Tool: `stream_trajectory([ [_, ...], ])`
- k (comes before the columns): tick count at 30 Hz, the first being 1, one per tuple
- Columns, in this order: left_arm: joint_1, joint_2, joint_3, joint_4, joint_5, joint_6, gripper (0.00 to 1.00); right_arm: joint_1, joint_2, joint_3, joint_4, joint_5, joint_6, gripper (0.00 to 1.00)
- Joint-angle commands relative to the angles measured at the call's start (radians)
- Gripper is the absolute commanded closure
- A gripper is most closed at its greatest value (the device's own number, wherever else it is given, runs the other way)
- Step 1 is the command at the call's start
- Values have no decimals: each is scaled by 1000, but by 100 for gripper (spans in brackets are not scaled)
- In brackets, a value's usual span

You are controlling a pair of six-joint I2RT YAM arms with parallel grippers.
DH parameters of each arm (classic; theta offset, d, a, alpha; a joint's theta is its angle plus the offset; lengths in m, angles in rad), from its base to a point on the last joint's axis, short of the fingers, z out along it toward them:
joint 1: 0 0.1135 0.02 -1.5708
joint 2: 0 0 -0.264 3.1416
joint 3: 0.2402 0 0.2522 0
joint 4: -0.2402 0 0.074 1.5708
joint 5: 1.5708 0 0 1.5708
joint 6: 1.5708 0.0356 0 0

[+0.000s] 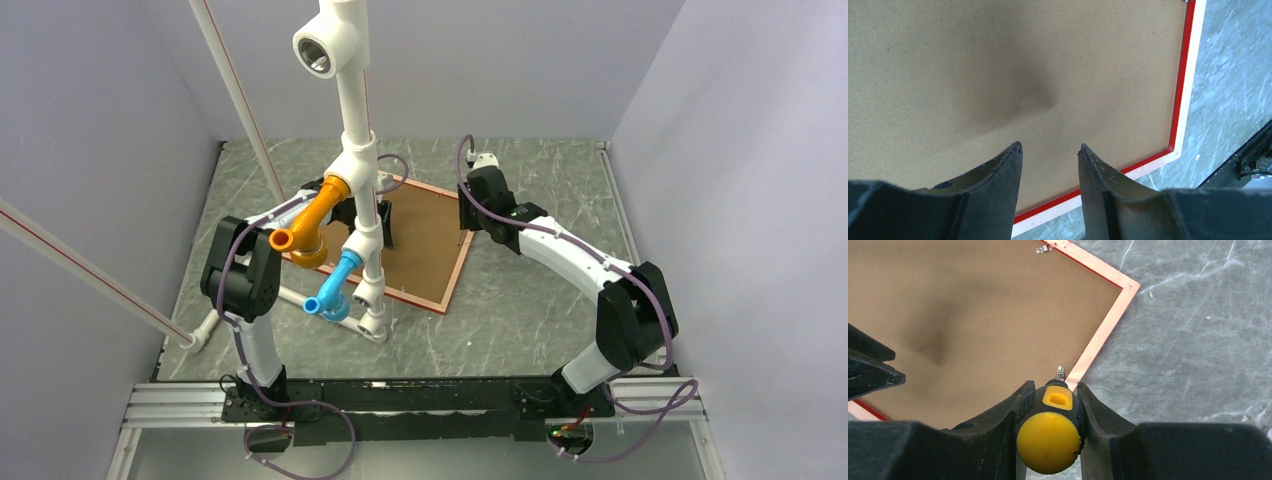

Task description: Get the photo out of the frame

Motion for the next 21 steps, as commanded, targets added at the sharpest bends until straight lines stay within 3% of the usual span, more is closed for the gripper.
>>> stream_trajectory([
  [1,1,-17,37,-4,14,-4,51,3,-64,25,27,7,1,100],
  [21,1,-23,38,0,27,-9,51,3,8,59,18,58,-35,100],
])
